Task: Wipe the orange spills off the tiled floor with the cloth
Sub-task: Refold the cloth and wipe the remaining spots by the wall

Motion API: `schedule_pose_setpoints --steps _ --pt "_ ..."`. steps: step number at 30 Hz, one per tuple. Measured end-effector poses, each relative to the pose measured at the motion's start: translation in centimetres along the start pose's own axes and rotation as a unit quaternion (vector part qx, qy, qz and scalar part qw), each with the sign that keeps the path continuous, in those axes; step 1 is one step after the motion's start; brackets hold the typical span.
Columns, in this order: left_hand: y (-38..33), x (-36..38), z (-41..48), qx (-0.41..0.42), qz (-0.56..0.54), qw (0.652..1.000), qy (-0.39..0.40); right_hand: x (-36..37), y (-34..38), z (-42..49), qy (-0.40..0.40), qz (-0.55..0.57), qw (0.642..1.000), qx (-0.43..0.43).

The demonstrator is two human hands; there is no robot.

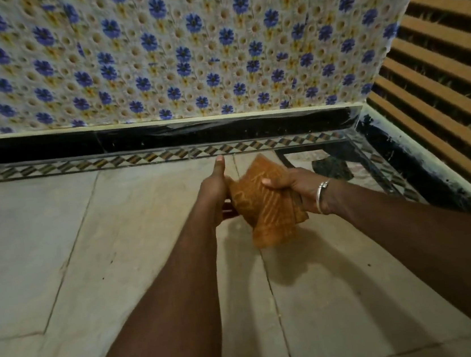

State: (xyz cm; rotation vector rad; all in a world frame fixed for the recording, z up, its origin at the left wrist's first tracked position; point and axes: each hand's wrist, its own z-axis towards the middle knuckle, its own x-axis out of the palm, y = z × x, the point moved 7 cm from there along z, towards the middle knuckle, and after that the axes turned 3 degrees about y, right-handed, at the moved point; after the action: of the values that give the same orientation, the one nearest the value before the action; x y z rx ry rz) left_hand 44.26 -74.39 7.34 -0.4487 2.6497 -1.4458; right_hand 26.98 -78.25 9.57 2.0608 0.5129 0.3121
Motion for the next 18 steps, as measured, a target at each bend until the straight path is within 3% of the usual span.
schedule_pose_setpoints --steps 2,4,9,15,18 --pt "1.9 -0.3 -0.3 -0.047 -0.017 0.997 0.054 -0.2 0.8 0.8 -0.017 0.027 0.999 -0.019" --pt "2.3 -0.5 -0.3 -0.017 -0.022 0.997 0.077 -0.4 1.6 1.4 -0.017 0.036 0.999 -0.034" --pt "-0.8 -2.8 -1.0 0.14 -0.032 0.99 0.011 -0.1 3.6 2.1 0.018 0.046 0.998 -0.044" --pt "-2.7 -2.9 -2.5 0.13 -0.006 0.989 0.071 1.5 4.8 2.1 0.084 0.016 0.994 -0.065" --pt "-3.5 -3.9 -2.9 0.169 0.02 0.985 0.014 2.3 5.1 2.0 0.081 -0.06 0.992 -0.075"
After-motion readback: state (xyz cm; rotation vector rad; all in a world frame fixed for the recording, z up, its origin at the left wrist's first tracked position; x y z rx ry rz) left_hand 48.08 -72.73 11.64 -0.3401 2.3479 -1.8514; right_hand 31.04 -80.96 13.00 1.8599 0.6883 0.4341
